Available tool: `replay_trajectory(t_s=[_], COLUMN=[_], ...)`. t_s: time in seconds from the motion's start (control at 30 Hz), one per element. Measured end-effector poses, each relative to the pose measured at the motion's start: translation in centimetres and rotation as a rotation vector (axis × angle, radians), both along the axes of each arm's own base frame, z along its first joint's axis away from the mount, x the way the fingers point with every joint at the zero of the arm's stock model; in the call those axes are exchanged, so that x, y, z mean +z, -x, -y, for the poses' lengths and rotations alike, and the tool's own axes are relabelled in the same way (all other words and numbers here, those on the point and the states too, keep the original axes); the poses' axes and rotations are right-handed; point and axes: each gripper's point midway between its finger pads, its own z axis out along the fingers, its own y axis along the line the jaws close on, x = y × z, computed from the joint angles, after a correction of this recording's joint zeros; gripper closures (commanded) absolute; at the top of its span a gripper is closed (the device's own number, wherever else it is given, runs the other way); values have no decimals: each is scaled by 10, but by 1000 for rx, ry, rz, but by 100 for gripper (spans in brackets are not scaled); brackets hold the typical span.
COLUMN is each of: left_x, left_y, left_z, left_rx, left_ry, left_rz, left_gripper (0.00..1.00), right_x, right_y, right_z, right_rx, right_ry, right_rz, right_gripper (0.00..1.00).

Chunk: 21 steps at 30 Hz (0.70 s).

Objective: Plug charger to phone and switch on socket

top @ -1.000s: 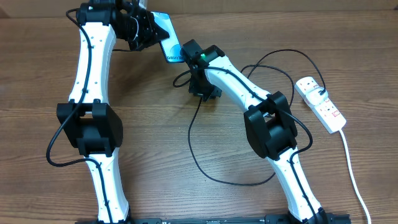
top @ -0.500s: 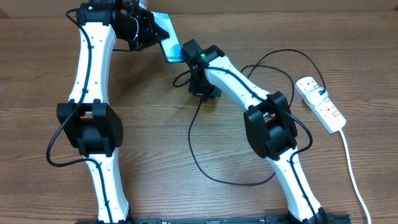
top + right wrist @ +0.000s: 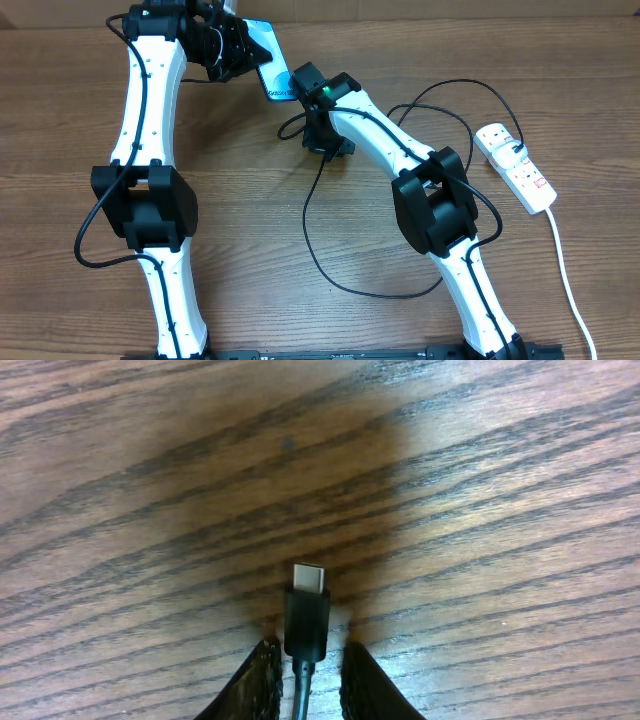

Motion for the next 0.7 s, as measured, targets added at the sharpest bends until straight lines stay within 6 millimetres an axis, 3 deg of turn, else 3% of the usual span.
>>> replay_trajectory(t_s=[0.7], left_x=[0], left_y=[0], left_z=[0], left_rx=[0], left_ry=[0], left_rz=[-1], left_gripper=[96], right_x=[0], right_y=[-1], right_z=[-1], right_rx=[0], right_ry=[-3], right_rz=[6], right_gripper=[94])
